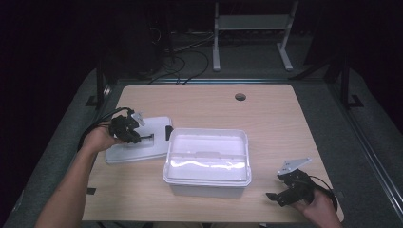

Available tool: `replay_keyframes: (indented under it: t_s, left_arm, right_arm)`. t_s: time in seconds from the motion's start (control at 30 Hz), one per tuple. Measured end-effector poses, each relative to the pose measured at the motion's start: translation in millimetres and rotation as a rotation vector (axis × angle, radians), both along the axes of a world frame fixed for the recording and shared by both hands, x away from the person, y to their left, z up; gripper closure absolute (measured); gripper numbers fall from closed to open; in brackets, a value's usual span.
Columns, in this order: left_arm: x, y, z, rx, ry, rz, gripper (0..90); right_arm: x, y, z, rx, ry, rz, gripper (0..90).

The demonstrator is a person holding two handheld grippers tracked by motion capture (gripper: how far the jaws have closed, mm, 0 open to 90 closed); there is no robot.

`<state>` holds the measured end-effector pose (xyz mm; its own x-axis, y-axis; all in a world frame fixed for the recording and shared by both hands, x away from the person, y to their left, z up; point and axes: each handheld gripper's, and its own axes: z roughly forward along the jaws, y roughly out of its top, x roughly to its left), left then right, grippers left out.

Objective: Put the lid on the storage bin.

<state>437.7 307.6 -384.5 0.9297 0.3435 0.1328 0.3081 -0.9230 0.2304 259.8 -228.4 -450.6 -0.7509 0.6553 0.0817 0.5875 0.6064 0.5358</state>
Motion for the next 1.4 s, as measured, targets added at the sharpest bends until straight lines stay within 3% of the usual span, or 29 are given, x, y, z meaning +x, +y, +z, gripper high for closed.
replay_keyframes:
  t_s: [0.07,0.13,0.2,0.3,0.37,0.5,0.63,0.77,0.87,1.17,1.4]
  left_arm:
    - [-2.1,2.0,6.7,0.011,-0.009,0.001,83.8]
    - [-1.4,6.0,10.2,0.003,0.05,0.034,83.8]
    - [-5.8,10.6,12.2,0.019,0.031,0.036,84.6]
    - [-14.0,23.6,20.2,0.007,0.05,0.058,84.7]
    - [-16.9,27.4,23.5,0.006,0.041,0.06,84.7]
    - [-30.8,47.6,43.5,-0.026,0.035,0.089,84.8]
    - [-38.6,57.1,56.6,-0.041,0.025,0.104,84.8]
    - [-49.3,65.4,76.1,-0.033,0.019,0.116,84.7]
    - [-52.8,67.3,84.3,-0.041,0.013,0.116,84.7]
    - [-60.3,65.7,128.6,-0.088,-0.017,0.103,84.7]
    - [-61.3,51.1,155.0,-0.119,-0.026,0.067,84.7]
  right_arm:
    - [-0.8,-1.5,0.2,0.003,-0.002,-0.004,15.9]
    - [-2.2,-3.7,0.1,0.005,0.0,-0.012,15.8]
    - [-2.4,-4.1,0.1,0.005,-0.001,-0.013,15.9]
    - [-3.2,-2.9,0.6,0.003,-0.008,-0.013,15.8]
    - [-3.0,-2.2,0.6,0.002,-0.01,-0.012,15.8]
    - [-1.6,1.7,-0.6,-0.006,-0.009,-0.006,15.9]
    - [-1.2,2.2,-0.5,-0.009,-0.01,-0.006,15.8]
    - [-0.1,4.3,0.1,-0.01,-0.009,-0.004,15.9]
    - [0.5,5.4,-0.2,-0.011,-0.01,0.002,15.9]
    - [0.4,4.7,0.1,-0.009,-0.011,0.0,15.8]
    - [-0.1,3.4,0.7,-0.006,-0.009,-0.007,15.5]
